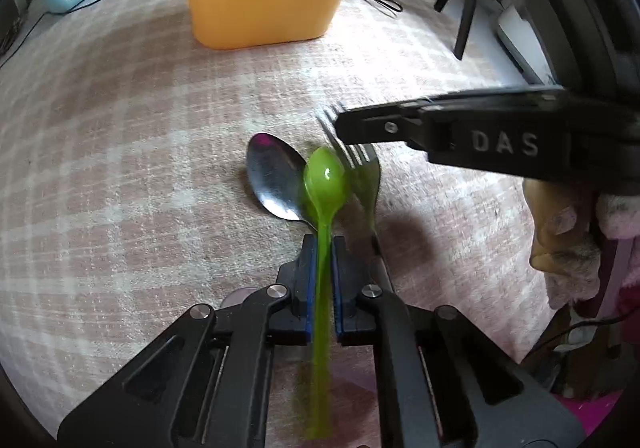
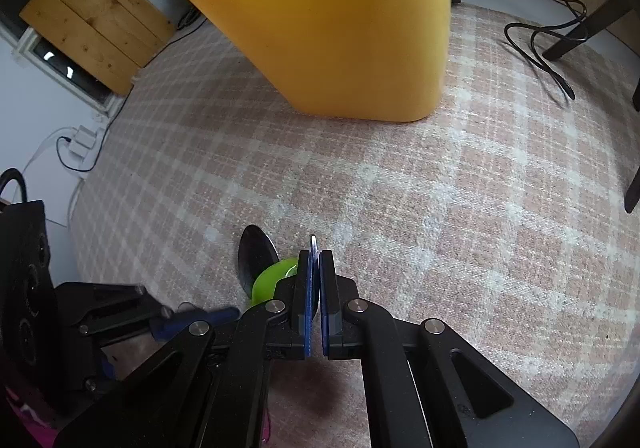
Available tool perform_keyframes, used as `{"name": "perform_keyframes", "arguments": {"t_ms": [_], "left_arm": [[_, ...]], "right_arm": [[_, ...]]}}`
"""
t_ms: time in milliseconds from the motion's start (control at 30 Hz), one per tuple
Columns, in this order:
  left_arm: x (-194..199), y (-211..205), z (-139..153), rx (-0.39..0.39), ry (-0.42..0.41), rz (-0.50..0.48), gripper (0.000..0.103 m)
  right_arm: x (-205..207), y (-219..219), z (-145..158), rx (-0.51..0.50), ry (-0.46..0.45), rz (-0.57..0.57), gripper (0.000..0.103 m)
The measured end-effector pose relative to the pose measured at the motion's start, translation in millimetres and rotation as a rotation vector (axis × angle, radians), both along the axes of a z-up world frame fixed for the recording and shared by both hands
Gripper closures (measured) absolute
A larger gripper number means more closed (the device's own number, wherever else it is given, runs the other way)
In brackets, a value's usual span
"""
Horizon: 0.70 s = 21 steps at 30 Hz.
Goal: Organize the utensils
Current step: 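Lift the green spoon with the left tool while the right tool lifts the fork, then carry the green spoon and fork over the yellow bin and lower them in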
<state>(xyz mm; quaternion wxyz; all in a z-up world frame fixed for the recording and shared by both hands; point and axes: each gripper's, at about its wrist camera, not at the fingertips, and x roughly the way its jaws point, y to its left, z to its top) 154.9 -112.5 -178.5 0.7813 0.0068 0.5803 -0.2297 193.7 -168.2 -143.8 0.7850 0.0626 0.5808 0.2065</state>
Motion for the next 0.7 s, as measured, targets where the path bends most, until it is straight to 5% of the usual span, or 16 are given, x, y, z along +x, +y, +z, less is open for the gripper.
{"name": "perform_keyframes", "arguments": {"t_ms": [300,700], "left_arm": [[-1,30,26,-0.11,-0.036,0.096,0.099],[4,73,92,-0.235,-0.228,0.205,0.099]], "right_arm": [[-11,-19,23,0.031,-0.045,-0.024,0.101],[-38,-41,84,0.068,-0.214,-0.049,0.101]]}}
